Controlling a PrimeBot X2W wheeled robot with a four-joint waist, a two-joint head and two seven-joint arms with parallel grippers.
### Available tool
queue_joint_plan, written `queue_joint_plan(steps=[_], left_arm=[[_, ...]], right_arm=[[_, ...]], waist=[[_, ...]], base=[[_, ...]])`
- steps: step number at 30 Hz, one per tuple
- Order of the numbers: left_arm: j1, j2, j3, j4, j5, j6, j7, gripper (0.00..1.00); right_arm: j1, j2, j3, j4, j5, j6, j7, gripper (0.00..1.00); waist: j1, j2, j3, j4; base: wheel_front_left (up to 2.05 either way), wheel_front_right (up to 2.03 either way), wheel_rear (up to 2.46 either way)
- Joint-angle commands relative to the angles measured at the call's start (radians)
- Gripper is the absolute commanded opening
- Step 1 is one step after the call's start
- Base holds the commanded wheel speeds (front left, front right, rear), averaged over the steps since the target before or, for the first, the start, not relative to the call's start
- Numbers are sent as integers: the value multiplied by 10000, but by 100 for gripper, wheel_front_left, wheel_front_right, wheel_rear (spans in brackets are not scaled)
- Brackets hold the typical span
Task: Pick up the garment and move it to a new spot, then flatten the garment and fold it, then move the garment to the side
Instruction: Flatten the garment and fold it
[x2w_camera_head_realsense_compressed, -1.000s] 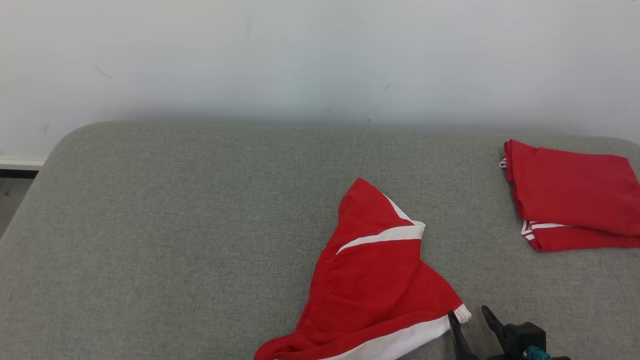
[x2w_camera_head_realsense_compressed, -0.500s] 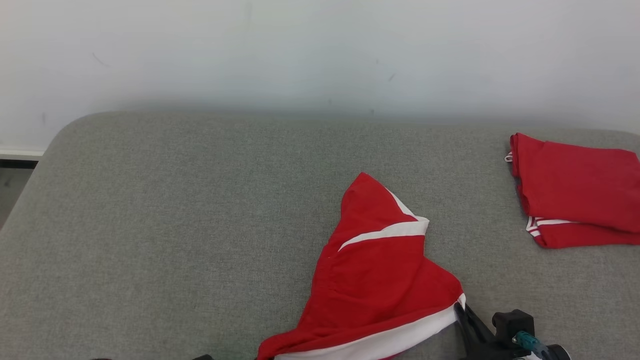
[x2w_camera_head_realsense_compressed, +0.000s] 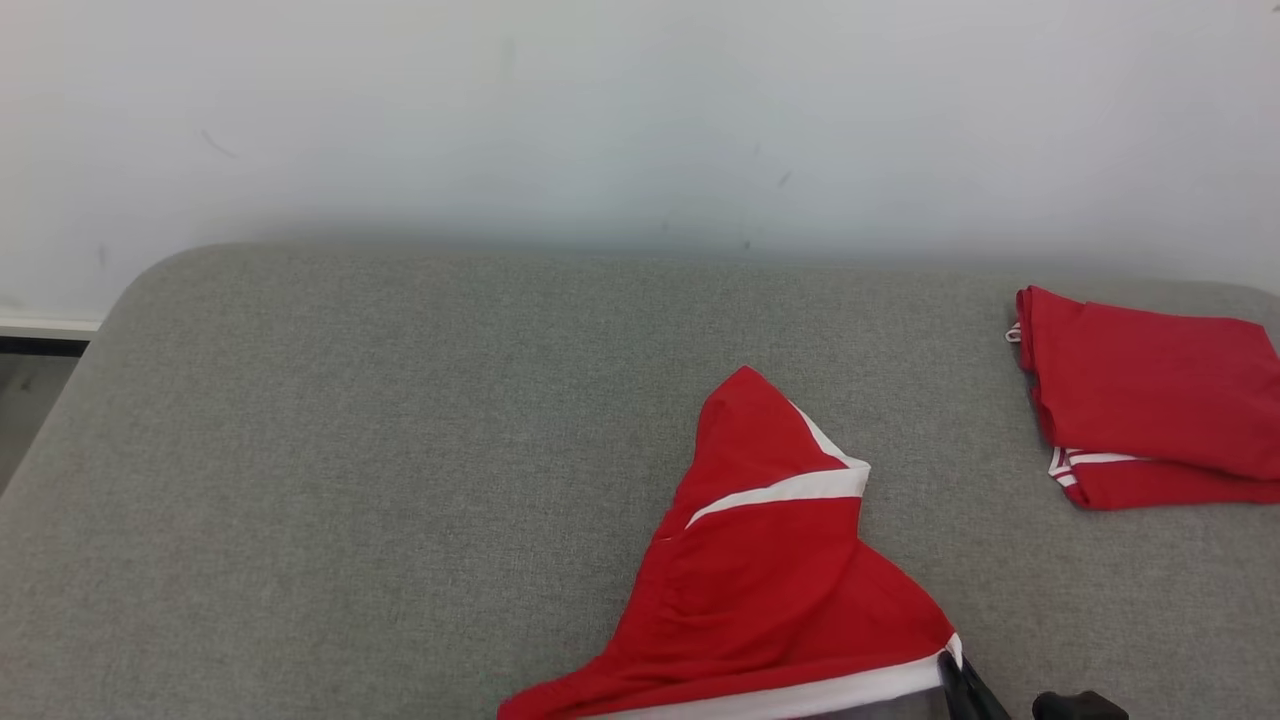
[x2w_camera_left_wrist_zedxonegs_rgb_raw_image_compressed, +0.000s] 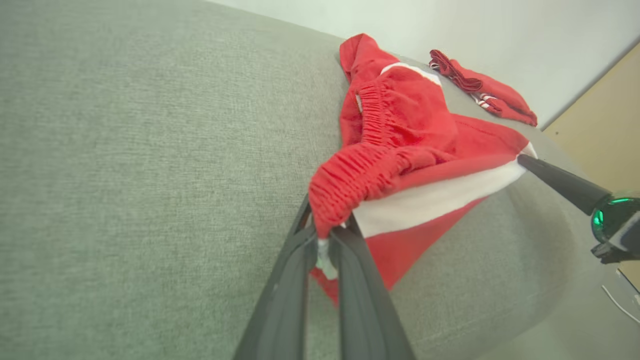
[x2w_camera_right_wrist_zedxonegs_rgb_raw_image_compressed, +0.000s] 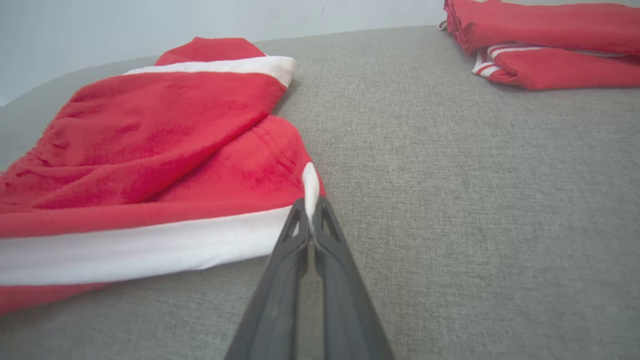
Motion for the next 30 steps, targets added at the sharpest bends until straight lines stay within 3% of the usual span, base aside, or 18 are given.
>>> queue_joint_plan(steps=[1,8,15,19,23,30], left_arm=[[-39,7,268,-337,-65,20,-29,0],[-1409,492,496,-1022,-775,20,244,0],[-4851,1199,573,-1229,-2451,20,2155,0],[-7263,1270,857,-527,-3154,20,3147,0],[-9724,896,1252,607,-3664,24,3902,0],[-13897,378,1936,3147,-3808,265,4347,0]], right_arm=[[58,-81,108,-351,303,-19,-4,0],[-1042,-567,827,-1392,1393,-19,371,0],[-4119,-1364,1364,-2220,2577,-19,1771,0],[-6566,-1614,1473,-1846,2858,-19,2401,0],[-9182,-1589,1361,-945,3106,-19,2922,0],[-13550,-1298,921,1172,3128,-22,3343,0]], waist=[[1,0,25,-42],[1,0,254,-225],[1,0,1301,-468],[1,0,2267,-508],[1,0,3302,-495],[1,0,4874,-639]], base=[[0,0,0],[0,0,0],[0,0,0],[0,0,0],[0,0,0],[0,0,0]])
